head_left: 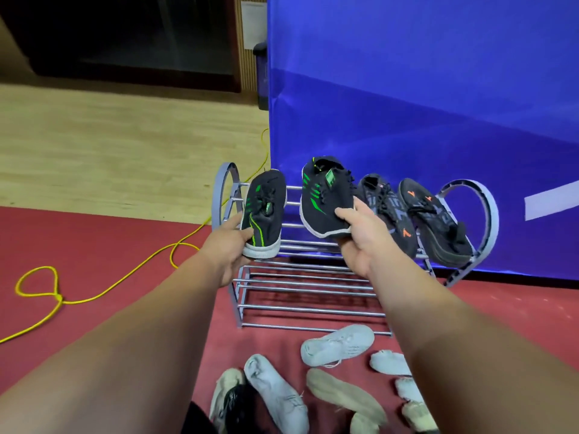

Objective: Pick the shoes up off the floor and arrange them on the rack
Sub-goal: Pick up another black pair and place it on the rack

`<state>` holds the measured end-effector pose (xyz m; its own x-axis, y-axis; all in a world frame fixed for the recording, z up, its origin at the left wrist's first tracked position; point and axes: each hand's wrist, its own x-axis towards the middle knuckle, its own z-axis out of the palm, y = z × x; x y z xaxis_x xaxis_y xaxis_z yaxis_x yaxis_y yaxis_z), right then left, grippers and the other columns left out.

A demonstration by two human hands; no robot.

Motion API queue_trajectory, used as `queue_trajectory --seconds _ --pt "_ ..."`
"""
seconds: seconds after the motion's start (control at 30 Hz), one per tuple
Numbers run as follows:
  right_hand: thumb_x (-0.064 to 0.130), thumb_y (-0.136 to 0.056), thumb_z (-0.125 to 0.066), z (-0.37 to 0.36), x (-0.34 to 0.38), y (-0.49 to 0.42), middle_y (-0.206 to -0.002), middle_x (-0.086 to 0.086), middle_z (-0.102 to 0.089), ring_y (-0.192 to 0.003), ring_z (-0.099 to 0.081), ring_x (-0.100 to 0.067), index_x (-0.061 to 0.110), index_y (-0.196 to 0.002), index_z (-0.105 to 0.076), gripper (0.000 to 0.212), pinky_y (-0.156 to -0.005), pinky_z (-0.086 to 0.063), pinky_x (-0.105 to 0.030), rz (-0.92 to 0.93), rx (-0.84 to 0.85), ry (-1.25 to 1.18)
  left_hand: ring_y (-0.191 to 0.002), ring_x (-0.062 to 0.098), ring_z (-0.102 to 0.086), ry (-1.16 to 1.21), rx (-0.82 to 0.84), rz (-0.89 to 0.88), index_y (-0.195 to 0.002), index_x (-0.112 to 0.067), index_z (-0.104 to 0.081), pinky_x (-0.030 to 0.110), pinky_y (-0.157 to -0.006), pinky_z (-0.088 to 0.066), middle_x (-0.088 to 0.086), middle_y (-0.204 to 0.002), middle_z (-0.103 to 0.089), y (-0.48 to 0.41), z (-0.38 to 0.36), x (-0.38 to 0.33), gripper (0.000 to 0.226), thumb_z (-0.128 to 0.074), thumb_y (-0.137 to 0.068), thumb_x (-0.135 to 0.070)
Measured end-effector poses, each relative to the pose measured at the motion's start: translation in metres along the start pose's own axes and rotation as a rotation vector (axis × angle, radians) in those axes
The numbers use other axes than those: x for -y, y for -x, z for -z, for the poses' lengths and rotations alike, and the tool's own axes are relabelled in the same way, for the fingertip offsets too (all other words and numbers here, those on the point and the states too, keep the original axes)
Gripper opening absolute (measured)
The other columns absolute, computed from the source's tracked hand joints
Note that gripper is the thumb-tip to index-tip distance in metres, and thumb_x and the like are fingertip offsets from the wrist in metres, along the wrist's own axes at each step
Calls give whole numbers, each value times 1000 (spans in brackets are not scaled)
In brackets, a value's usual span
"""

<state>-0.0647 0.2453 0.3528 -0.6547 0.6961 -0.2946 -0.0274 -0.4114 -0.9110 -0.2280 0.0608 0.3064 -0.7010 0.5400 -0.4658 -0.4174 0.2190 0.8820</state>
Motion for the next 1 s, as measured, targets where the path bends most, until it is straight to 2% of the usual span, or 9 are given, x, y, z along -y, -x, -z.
queue_trajectory --seconds 0.07,0.13,0.23,0.3,0.43,0.53,0.77,0.87,1.0 --pt "18 -85 -70 -2 -8 -5 -116 -2 -77 -104 -75 -23 20 -131 -65 47 -95 -58 -42 -11 -15 175 -106 22 -71 -92 -42 -20 -138 -46 -56 41 -78 -61 -7 -125 -72 -2 1 4 39 -52 -102 -29" --pt "44 -65 -74 2 -15 -12 -109 4 -78 -103 -73 -22 24 -123 -67 61 -99 -55 -48 55 -76 585 -107 22 -69 -192 -19 -35 -134 -46 -55 36 -69 -61 -7 -125 -71 4 1 6 40 -62 -95 -46" --pt "63 -72 -71 4 -24 -6 -117 3 -67 -115 -58 -26 26 -120 -59 61 -105 -44 -43 75 -110 1065 -106 14 -68 -291 50 -93 -130 -44 -49 32 -69 -60 -13 -120 -69 18 -3 5 59 -80 -81 -52" --pt "63 -75 -75 7 -33 -2 -122 1 -65 -120 -55 -29 25 -123 -52 66 -107 -42 -45 53 -67 1064 -98 4 -68 -398 50 -191 -127 -39 -44 23 -71 -54 -17 -114 -69 22 -4 6 69 -89 -76 -40" --pt "63 -76 -75 11 -49 -1 -126 -4 -64 -125 -47 -32 17 -132 -48 78 -107 -38 -43 96 -94 1130 -83 -6 -66 -590 -63 -315 -127 -32 -51 20 -71 -49 -19 -106 -71 24 -7 7 69 -90 -71 -44" --pt "65 -76 -74 10 -53 -1 -123 0 -62 -123 -46 -31 19 -132 -47 78 -106 -35 -40 135 -118 1139 -95 -1 -66 -620 -149 -369 -127 -35 -50 28 -86 -51 -22 -107 -68 27 -9 8 65 -83 -74 -52" --pt "66 -72 -76 16 -61 -5 -122 2 -59 -113 -35 -23 21 -135 -47 83 -100 -34 -35 158 -131 1112 -98 11 -71 -425 -236 -329 -117 -45 -50 40 -91 -57 -23 -104 -71 15 -15 30 52 -80 -75 -52" --pt "64 -71 -78 18 -62 -5 -119 4 -59 -107 -29 -19 23 -133 -48 80 -94 -31 -33 168 -136 1070 -94 16 -73 -427 -216 -274 -116 -43 -48 47 -88 -60 -18 -104 -72 8 -11 28 61 -80 -68 -59" --pt "64 -68 -78 18 -67 -4 -113 9 -62 -110 -32 -18 27 -125 -52 73 -106 -35 -39 214 -140 1024 -88 20 -75 -466 -201 -244 -120 -43 -45 47 -83 -62 -14 -105 -72 6 -6 23 69 -80 -64 -64"
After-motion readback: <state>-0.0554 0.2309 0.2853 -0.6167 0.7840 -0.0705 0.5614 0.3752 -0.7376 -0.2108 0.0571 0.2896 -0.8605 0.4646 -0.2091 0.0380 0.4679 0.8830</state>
